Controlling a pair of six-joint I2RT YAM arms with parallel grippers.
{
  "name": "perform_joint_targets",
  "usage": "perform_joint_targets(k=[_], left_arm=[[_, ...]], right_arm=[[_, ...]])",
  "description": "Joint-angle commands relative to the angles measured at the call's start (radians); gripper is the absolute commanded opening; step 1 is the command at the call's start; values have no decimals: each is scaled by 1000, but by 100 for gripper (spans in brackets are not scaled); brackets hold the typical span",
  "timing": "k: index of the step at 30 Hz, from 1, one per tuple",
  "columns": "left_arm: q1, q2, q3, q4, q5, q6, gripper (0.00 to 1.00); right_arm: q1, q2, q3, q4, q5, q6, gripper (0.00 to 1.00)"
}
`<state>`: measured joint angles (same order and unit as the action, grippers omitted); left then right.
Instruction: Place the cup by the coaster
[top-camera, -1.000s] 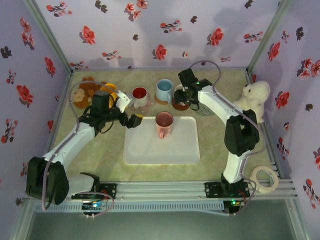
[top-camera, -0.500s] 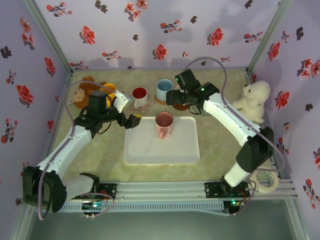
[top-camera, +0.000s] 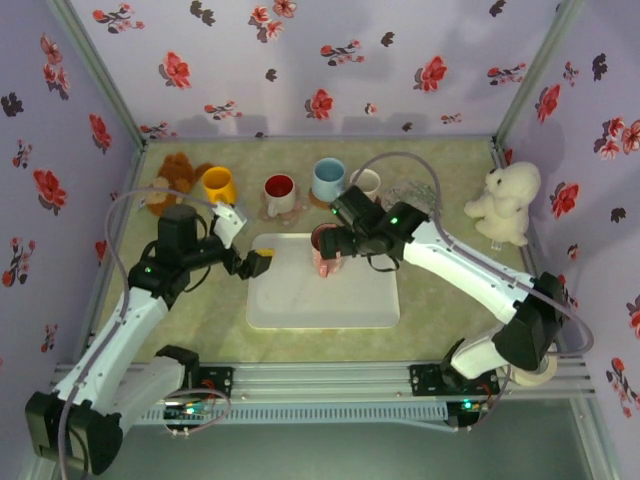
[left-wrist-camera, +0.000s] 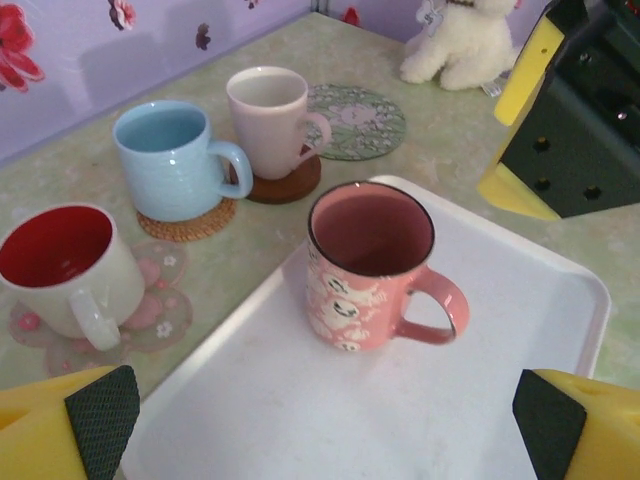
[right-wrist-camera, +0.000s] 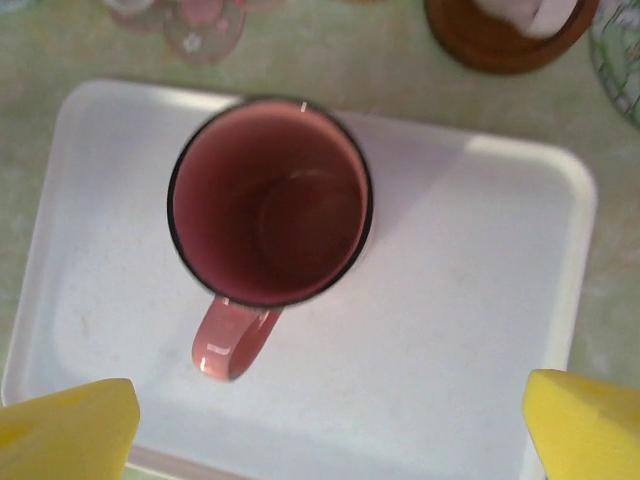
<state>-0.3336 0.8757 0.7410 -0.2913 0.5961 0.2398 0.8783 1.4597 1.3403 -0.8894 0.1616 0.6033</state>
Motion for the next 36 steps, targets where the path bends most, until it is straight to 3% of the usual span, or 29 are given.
perform_joint_targets(k=[1, 16, 28, 36], left_arm=[[7, -52, -46, -35, 13, -19, 100], [7, -75, -107, -23, 11, -4, 99], [7, -48, -117, -26, 13, 6, 100], [6, -21, -117, -17, 16, 0, 99]], right_arm=[[45, -11, -36, -5, 18, 88, 99], [99, 205, -21, 82, -25, 195, 98], [86, 298, 26, 43, -2, 211, 81], [73, 295, 2, 25, -13, 199, 60]])
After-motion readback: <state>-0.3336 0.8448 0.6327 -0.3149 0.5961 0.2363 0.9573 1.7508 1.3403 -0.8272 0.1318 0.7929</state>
